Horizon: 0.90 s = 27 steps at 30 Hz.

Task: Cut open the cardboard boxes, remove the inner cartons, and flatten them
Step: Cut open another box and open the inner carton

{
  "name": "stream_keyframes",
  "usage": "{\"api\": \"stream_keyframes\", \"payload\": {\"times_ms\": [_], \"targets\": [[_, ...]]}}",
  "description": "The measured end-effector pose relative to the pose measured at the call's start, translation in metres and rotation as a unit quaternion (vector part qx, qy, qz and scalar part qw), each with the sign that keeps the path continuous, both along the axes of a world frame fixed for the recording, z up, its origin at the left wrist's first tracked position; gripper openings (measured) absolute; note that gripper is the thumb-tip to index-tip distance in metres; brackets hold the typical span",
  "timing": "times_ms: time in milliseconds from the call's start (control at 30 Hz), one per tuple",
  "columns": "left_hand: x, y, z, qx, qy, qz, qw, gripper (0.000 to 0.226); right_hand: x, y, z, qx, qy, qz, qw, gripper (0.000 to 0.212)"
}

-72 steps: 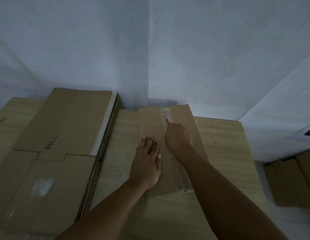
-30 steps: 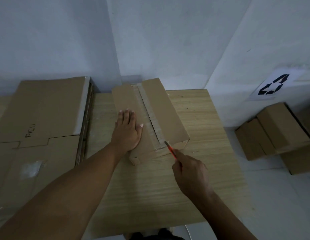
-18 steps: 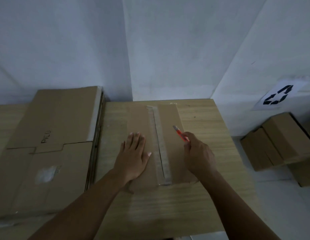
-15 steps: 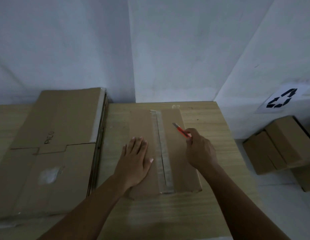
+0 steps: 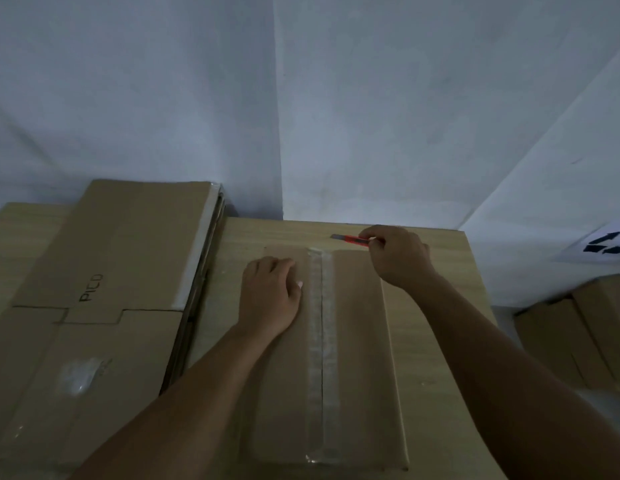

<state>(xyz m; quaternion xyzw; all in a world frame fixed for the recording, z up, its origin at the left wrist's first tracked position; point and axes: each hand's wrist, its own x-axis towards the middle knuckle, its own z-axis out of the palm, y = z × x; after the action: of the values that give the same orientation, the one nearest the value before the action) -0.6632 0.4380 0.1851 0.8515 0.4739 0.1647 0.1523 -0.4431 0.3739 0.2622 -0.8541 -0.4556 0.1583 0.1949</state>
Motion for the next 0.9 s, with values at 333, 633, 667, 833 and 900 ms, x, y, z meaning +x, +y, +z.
{"api": "stream_keyframes", "payload": {"times_ms": [333,633,667,833,900], "targets": [[0.034,0.042,-0.021,0.040,0.016,0.099,0.994,0.028,0.037,0.081,-0.037,-0.090,0.061,0.125,0.986,0.031],[0.032,0.039,-0.025,0.059,-0.025,0.092,0.994,0.017,0.051,0.103,-0.047,-0.125,0.162,0.255,0.945,0.026],[0.032,0.039,-0.026,0.059,-0.029,0.093,0.993,0.016,0.053,0.104,-0.047,-0.121,0.171,0.259,0.943,0.025],[0.033,0.040,-0.028,0.064,-0.044,0.091,0.993,0.014,0.055,0.110,-0.045,-0.119,0.172,0.286,0.935,0.025],[0.032,0.040,-0.029,0.063,-0.048,0.090,0.993,0.018,0.054,0.113,-0.041,-0.134,0.160,0.300,0.931,0.025]]}}
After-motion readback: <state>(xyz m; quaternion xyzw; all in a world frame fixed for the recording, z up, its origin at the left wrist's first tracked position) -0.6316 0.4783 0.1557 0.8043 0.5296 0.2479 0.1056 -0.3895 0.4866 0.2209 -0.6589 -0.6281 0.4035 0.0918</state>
